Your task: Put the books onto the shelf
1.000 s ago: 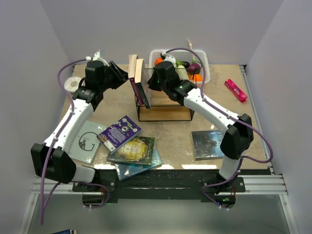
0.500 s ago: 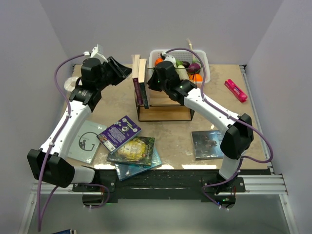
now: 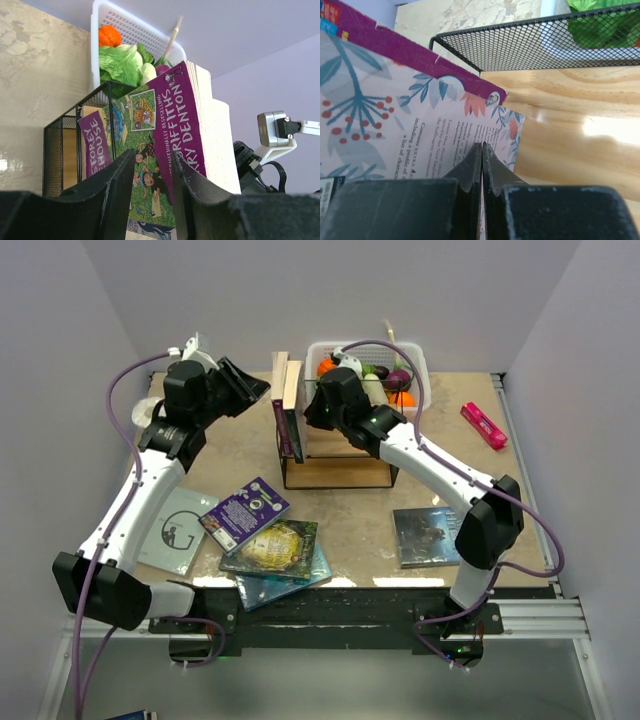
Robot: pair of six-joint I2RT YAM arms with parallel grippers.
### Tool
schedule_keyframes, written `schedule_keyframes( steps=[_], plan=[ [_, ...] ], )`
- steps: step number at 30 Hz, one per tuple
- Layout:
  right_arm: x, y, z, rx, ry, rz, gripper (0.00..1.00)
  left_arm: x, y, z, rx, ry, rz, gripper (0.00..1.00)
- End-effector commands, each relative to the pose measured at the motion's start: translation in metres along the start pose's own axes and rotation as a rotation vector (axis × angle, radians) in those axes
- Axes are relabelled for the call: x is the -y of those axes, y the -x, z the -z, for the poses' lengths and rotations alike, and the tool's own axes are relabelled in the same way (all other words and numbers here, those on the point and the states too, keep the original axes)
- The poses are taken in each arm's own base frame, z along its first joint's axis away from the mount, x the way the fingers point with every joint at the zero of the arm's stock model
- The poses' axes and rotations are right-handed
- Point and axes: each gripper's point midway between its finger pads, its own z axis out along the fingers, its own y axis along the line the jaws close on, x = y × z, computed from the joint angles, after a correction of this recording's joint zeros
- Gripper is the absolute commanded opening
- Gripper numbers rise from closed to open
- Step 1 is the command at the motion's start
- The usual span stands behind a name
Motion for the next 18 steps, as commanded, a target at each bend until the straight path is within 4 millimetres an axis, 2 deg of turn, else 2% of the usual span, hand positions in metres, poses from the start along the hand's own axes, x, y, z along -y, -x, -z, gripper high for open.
schedule_keyframes(
  steps=[1, 5, 10, 16, 17, 18],
  plan=[
    [-0.006, 0.019, 0.031, 0.044, 0.019, 0.012, 0.0, 0.004, 0.017, 0.013, 0.064, 0.007, -0.026, 0.41],
    [0.0, 0.021, 0.039, 0.053, 0.006, 0.022, 0.0, -0.004, 0.015, 0.011, 0.064, 0.031, -0.027, 0.41],
    [0.014, 0.013, 0.046, 0.049, -0.017, 0.04, 0.0, -0.008, 0.013, 0.01, 0.059, 0.041, -0.03, 0.41],
    [0.016, 0.008, 0.056, 0.035, 0.007, 0.066, 0.0, -0.014, 0.009, 0.011, 0.055, 0.056, -0.026, 0.41],
    [0.009, 0.004, 0.06, 0.014, 0.051, 0.081, 0.0, -0.017, 0.008, 0.011, 0.054, 0.063, -0.025, 0.41],
    [0.012, -0.008, 0.061, -0.022, 0.071, 0.11, 0.0, -0.019, 0.007, 0.012, 0.055, 0.069, -0.026, 0.41]
  ],
)
